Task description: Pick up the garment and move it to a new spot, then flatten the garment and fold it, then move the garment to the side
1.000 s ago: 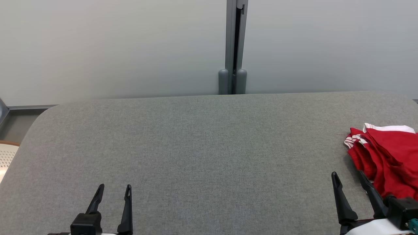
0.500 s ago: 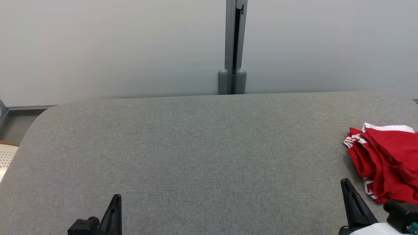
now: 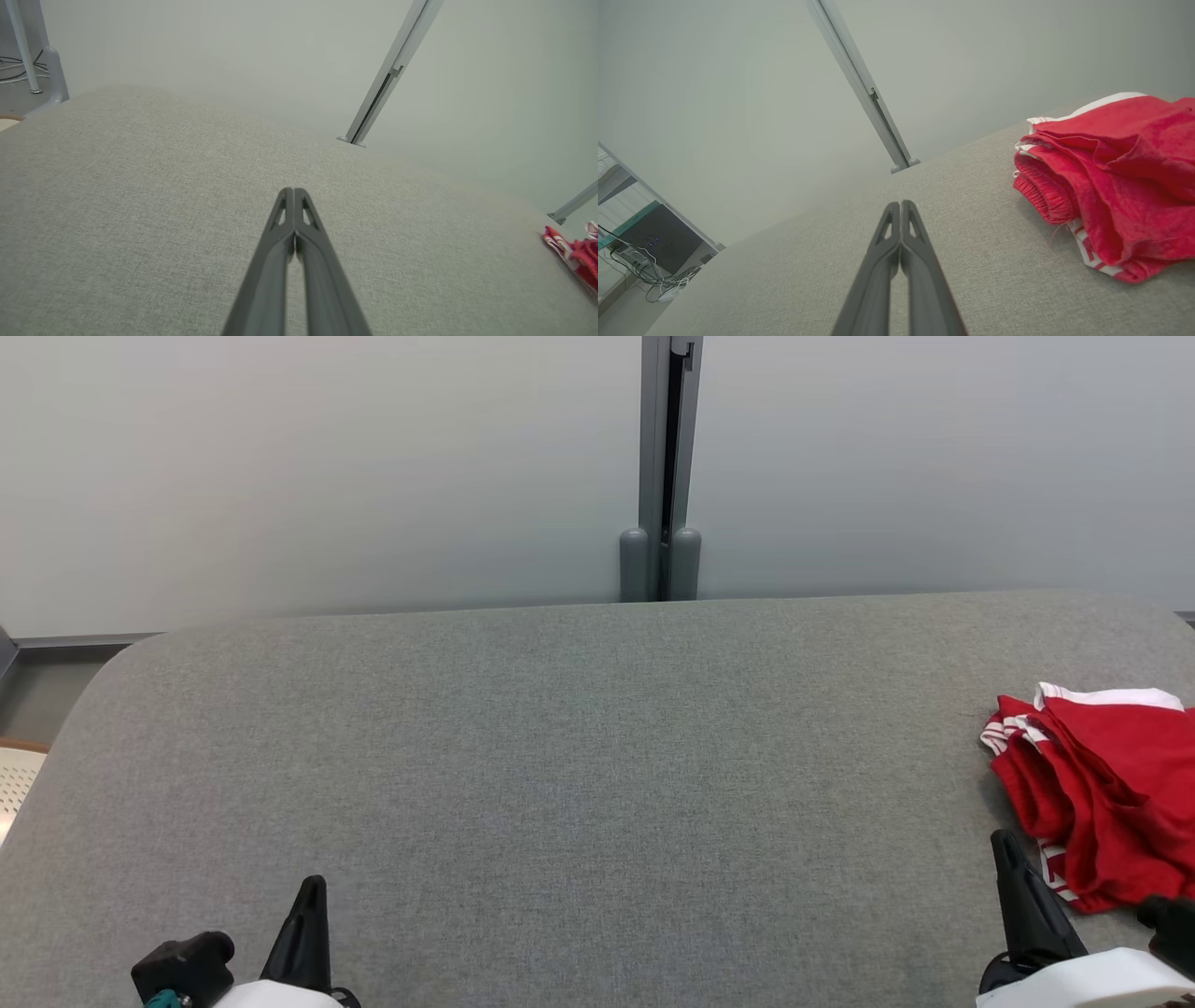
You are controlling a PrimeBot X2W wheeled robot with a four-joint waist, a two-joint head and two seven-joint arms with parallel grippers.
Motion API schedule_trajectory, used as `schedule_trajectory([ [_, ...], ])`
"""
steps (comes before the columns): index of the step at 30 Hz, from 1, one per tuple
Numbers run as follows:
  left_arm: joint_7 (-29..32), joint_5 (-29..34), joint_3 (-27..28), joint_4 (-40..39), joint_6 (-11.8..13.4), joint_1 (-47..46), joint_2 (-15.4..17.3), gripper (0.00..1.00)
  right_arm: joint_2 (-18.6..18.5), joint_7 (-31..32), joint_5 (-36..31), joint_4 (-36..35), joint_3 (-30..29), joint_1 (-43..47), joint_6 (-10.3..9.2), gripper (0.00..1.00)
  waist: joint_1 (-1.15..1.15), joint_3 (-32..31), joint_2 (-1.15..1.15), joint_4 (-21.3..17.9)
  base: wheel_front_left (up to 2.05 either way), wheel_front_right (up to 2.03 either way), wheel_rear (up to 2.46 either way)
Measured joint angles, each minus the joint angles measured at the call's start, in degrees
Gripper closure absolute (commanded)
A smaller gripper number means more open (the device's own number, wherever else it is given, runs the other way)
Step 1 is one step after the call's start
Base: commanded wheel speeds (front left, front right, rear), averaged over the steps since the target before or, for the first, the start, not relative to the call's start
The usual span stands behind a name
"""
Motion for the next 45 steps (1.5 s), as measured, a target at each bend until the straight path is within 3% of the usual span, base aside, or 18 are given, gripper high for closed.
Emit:
schedule_trajectory([
  [45, 6.9, -32.0, 8.4, 2.3, -7.2, -5.7, -3.3, 1.0, 1.0, 3.0, 32.9, 5.3, -3.5, -6.2, -0.01, 1.0, 0.0, 1.4, 0.0, -1.0, 0.0, 0.0, 0.0],
])
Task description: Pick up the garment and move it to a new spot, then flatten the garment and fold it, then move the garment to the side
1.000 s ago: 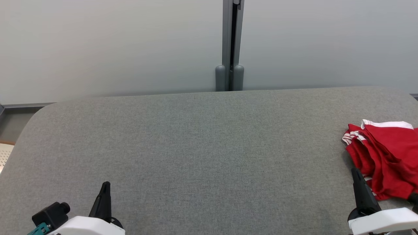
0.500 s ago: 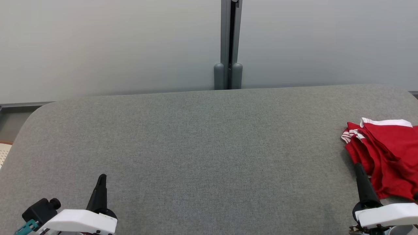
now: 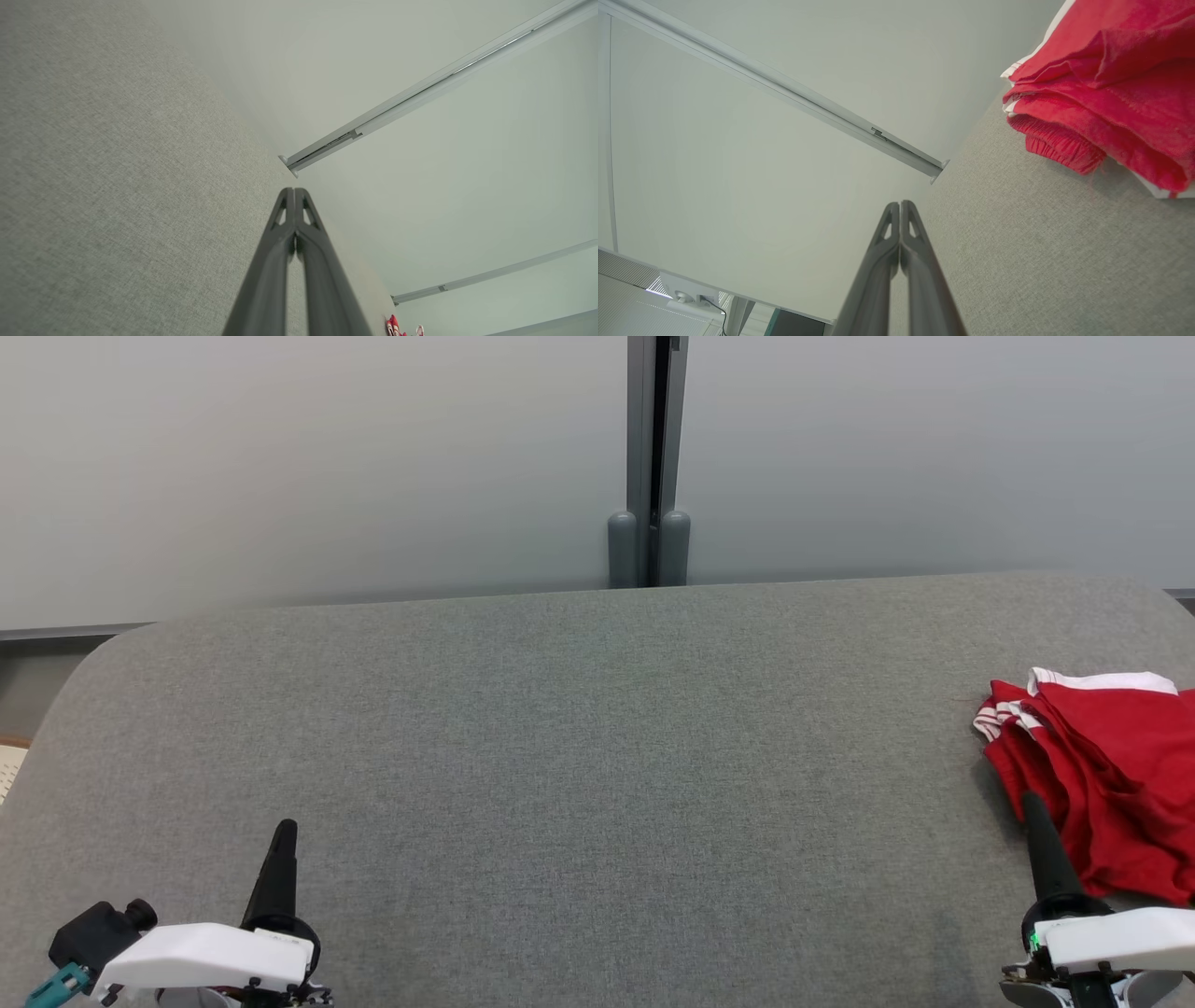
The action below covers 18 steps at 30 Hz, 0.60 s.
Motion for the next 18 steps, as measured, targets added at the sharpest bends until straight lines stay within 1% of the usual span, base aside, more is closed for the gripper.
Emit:
schedule_trajectory([
  [18, 2.2, -9.2, 2.7, 0.7, -2.2, -1.9, -1.1, 1.0, 0.4, 0.9, 9.6, 1.5, -1.1, -2.0, 0.0, 1.0, 0.0, 0.6, 0.0, -0.4, 0.0, 0.0, 0.0],
])
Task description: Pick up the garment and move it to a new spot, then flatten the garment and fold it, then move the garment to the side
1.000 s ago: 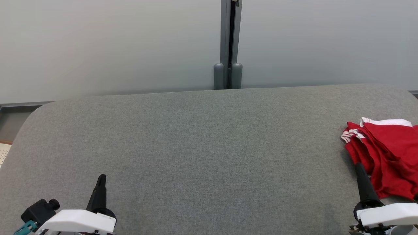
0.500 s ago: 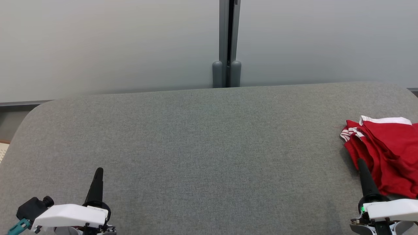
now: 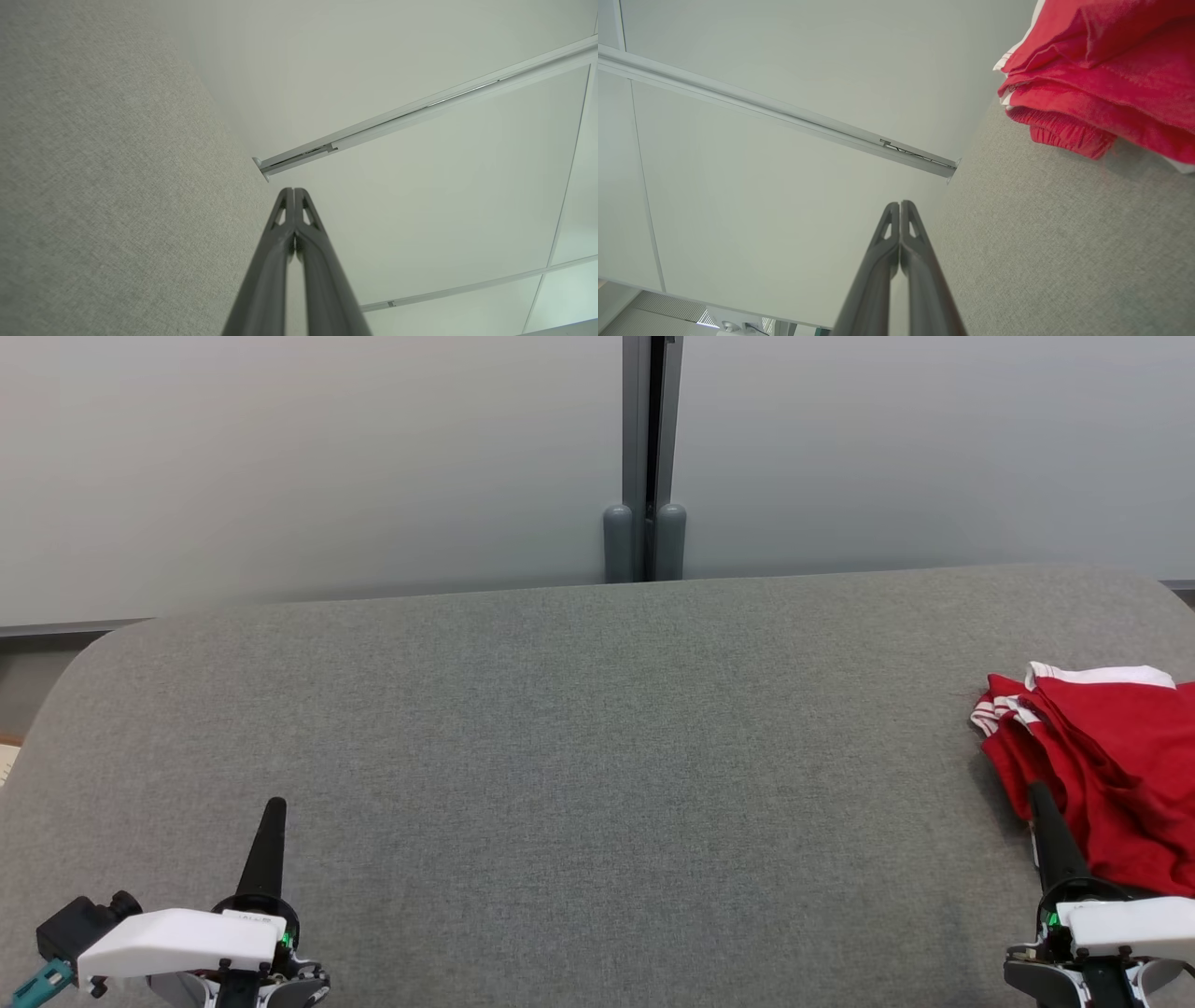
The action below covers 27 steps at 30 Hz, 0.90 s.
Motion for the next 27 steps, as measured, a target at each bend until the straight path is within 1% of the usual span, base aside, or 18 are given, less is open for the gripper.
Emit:
schedule_trajectory([
  [27, 2.8, -11.3, 3.5, 0.9, -2.7, -2.0, -1.5, 1.0, 0.4, 1.1, 12.0, 2.0, -1.3, -2.3, 0.0, 1.0, 0.0, 0.9, 0.0, -0.6, 0.0, 0.0, 0.0],
])
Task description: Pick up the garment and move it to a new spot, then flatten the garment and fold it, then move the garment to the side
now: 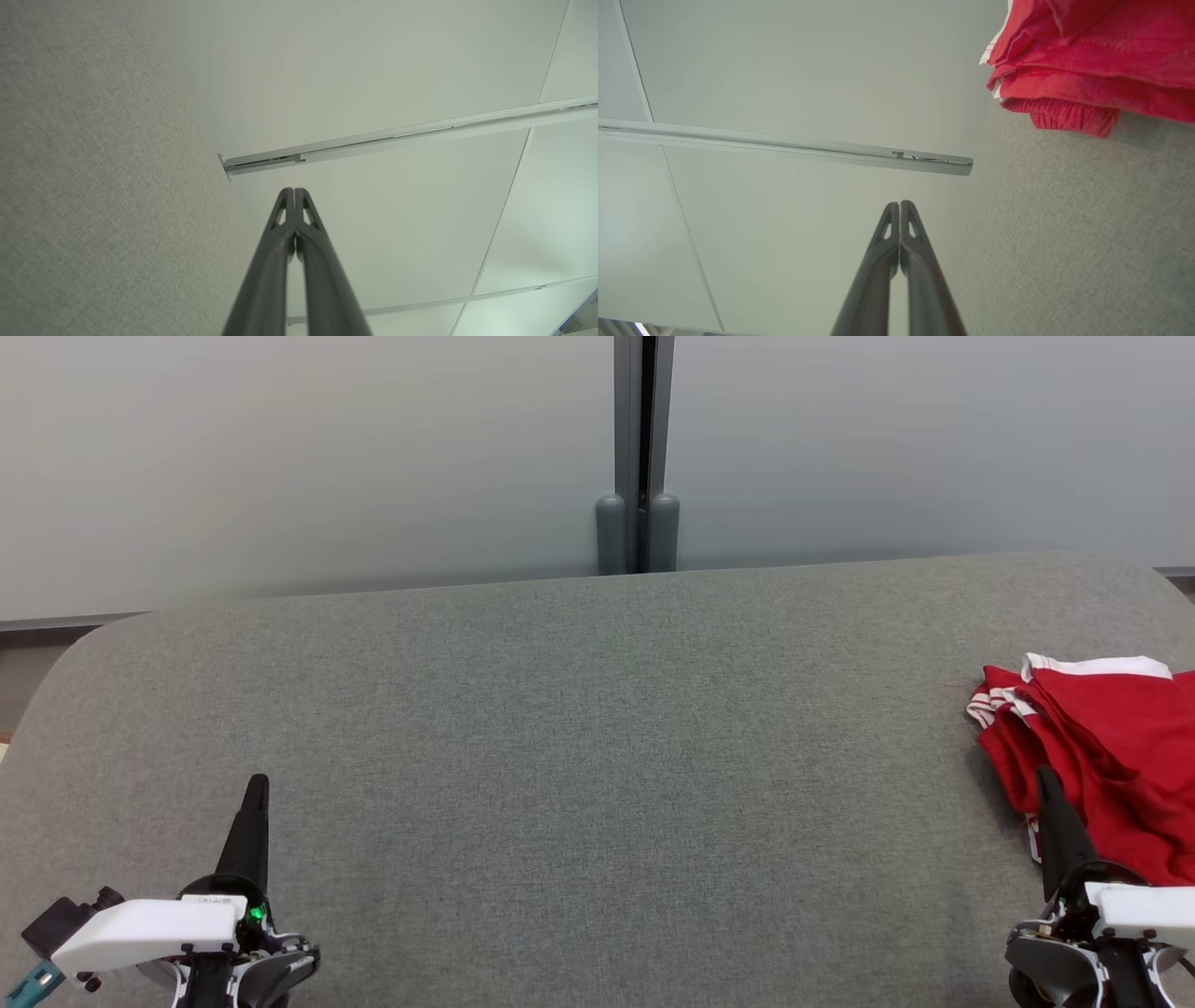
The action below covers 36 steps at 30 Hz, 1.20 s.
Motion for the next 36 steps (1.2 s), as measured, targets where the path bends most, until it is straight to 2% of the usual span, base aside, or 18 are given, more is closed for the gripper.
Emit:
schedule_trajectory([
  [18, 1.5, -6.1, 1.8, 0.4, -1.4, -1.2, -0.9, 1.0, 0.2, 0.7, 6.2, 1.1, -0.8, -1.2, 0.0, 1.0, 0.0, 0.5, 0.0, -0.4, 0.0, 0.0, 0.0],
  [36, 1.7, -6.1, 2.1, 0.4, -1.5, -1.3, -1.0, 1.0, 0.3, 0.7, 6.3, 1.1, -0.9, -1.2, 0.0, 1.0, 0.0, 0.5, 0.0, -0.4, 0.0, 0.0, 0.0],
])
